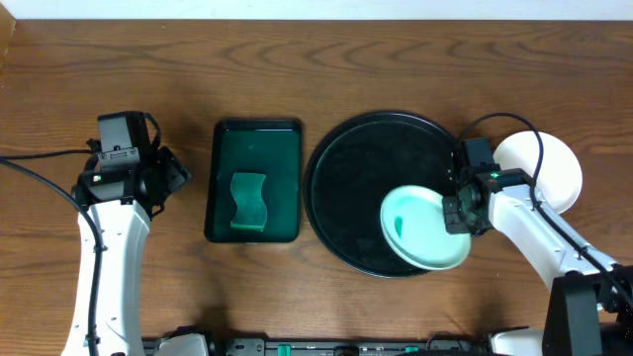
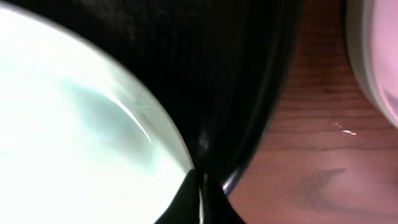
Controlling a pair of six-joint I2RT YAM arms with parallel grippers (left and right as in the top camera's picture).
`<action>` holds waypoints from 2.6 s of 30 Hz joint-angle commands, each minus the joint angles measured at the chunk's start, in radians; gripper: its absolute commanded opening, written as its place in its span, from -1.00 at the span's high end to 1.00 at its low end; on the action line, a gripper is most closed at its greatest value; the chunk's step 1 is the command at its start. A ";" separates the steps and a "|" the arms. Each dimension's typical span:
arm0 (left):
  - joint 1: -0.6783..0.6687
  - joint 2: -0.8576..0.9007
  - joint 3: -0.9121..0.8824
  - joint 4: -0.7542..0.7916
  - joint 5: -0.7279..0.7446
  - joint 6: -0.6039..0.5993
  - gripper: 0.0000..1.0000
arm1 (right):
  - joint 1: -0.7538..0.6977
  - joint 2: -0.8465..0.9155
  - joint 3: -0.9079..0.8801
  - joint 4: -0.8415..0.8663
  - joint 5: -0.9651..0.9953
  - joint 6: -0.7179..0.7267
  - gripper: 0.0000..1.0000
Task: Clean dirty plates on tray and stack at the side
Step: 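Move the right gripper to the stained white plate's right rim, then grasp the plate rim and slide it to the black tray's center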
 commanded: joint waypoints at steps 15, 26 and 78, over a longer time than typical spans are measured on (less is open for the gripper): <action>0.004 -0.007 0.015 -0.002 -0.006 0.005 -0.61 | 0.010 0.004 -0.005 0.070 -0.330 0.010 0.61; 0.004 -0.007 0.015 -0.002 -0.006 0.005 -0.61 | 0.010 0.004 -0.008 0.014 -0.400 0.108 0.46; 0.004 -0.007 0.015 -0.002 -0.006 0.005 -0.61 | -0.005 0.004 -0.111 0.510 -0.212 0.092 0.97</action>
